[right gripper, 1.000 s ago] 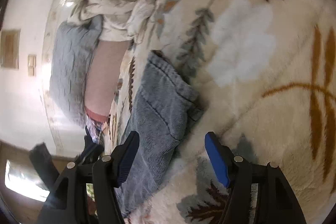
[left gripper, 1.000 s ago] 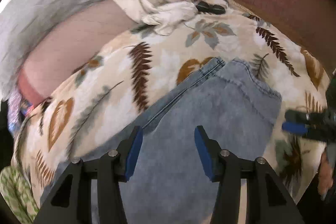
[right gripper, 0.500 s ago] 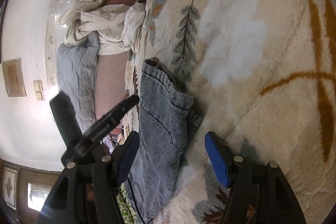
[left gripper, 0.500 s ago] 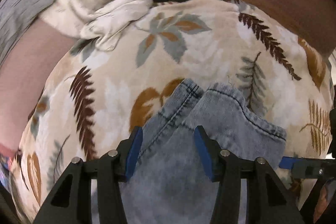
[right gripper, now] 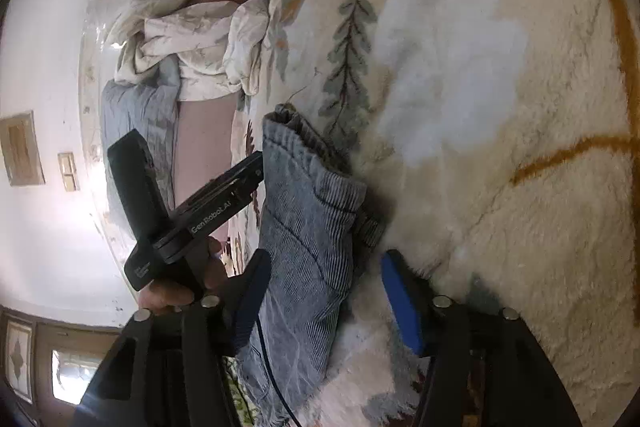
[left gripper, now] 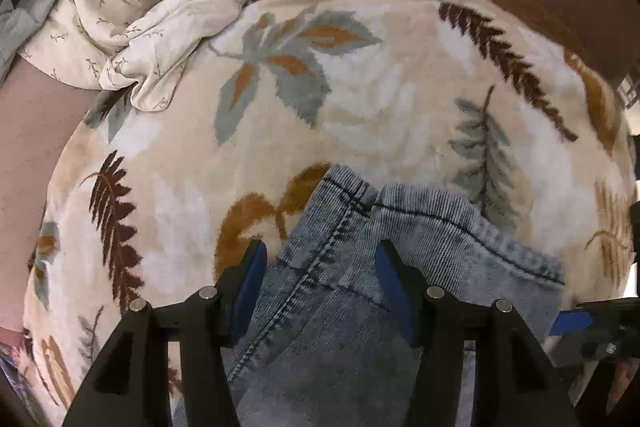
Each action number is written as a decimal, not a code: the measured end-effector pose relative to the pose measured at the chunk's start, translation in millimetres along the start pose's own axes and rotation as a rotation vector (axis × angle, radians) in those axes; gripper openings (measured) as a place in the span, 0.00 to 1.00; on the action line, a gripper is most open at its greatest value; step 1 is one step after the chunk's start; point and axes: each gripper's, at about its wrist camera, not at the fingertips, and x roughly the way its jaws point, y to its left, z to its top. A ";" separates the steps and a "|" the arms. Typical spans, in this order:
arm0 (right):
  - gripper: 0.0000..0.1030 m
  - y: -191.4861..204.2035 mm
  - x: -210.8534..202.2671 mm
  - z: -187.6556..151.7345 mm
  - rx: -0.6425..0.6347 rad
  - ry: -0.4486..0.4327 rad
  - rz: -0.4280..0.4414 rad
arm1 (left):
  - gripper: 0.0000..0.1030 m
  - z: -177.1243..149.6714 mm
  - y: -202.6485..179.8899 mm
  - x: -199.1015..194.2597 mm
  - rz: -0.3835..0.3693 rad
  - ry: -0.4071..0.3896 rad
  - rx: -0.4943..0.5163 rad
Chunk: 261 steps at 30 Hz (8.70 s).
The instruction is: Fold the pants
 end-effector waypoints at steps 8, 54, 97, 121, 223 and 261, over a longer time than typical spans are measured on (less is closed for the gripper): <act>0.51 1.5 1.4 -0.1 -0.015 0.003 -0.032 | 0.56 -3.6 6.0 -13.9 -0.115 0.015 -0.005; 0.40 14.8 21.6 8.3 -0.147 -0.053 -0.058 | 0.57 14.2 1.5 21.3 -0.131 0.003 0.044; 0.63 127.4 126.8 -169.5 -0.550 0.433 -0.049 | 0.13 -295.9 158.3 -137.7 -0.006 -0.246 -0.586; 0.64 98.0 129.2 -119.3 -0.397 0.276 -0.135 | 0.13 -306.8 19.5 -123.1 0.001 -0.221 -0.598; 0.12 272.0 182.1 -98.6 -1.181 0.305 -0.229 | 0.20 -286.3 -21.1 -158.7 -0.102 -0.531 -0.613; 0.57 250.0 152.7 -166.3 -1.097 0.123 -0.406 | 0.49 -371.2 39.4 -190.0 0.284 -0.398 -0.725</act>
